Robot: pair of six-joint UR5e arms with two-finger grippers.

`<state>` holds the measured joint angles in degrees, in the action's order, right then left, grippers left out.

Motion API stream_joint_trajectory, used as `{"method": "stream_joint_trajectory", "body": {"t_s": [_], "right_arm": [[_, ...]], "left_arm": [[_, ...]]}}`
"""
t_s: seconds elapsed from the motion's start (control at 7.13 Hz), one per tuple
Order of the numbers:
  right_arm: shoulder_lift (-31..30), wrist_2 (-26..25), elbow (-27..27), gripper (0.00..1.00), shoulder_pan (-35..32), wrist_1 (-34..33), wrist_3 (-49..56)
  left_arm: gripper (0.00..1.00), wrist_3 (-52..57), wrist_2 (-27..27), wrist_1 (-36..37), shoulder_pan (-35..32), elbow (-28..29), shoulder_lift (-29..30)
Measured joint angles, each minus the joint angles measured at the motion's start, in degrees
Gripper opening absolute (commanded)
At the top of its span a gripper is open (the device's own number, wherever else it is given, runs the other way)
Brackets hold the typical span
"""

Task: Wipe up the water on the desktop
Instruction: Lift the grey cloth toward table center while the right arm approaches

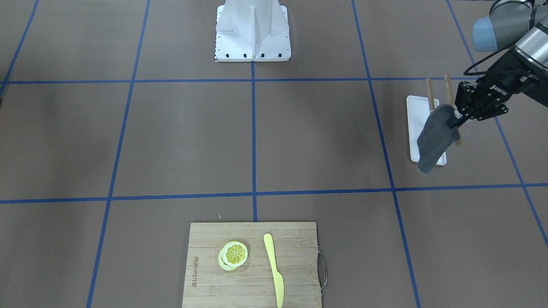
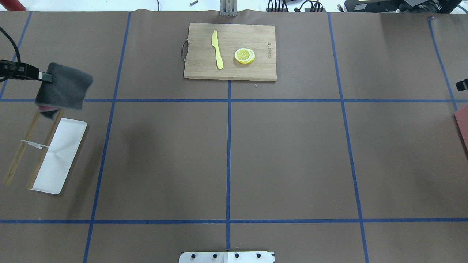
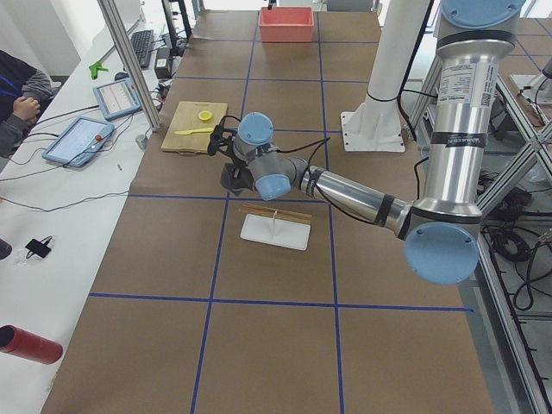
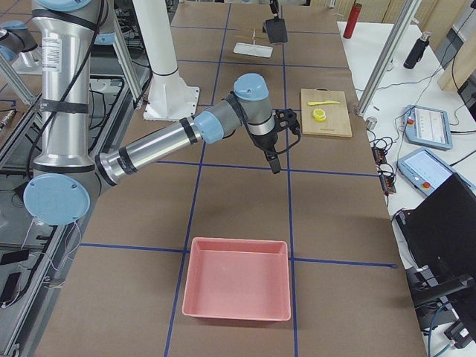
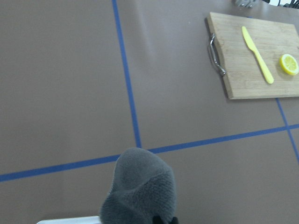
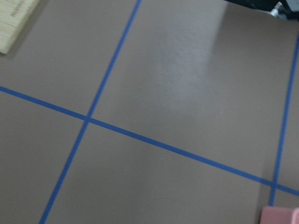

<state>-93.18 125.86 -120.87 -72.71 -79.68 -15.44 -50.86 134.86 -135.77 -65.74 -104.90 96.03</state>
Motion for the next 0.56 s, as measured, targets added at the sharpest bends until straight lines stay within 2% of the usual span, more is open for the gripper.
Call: {"method": "stream_joint_trajectory", "body": {"t_s": [0.28, 0.56], "right_arm": [[5.3, -0.1, 1.5, 1.00, 6.1, 5.4, 3.2], [10.9, -0.1, 2.2, 1.00, 12.2, 6.5, 5.9]], "left_arm": [[0.00, -0.2, 0.3, 0.2, 4.0, 0.1, 5.6], [0.00, -0.2, 0.3, 0.2, 9.3, 0.5, 11.0]]}}
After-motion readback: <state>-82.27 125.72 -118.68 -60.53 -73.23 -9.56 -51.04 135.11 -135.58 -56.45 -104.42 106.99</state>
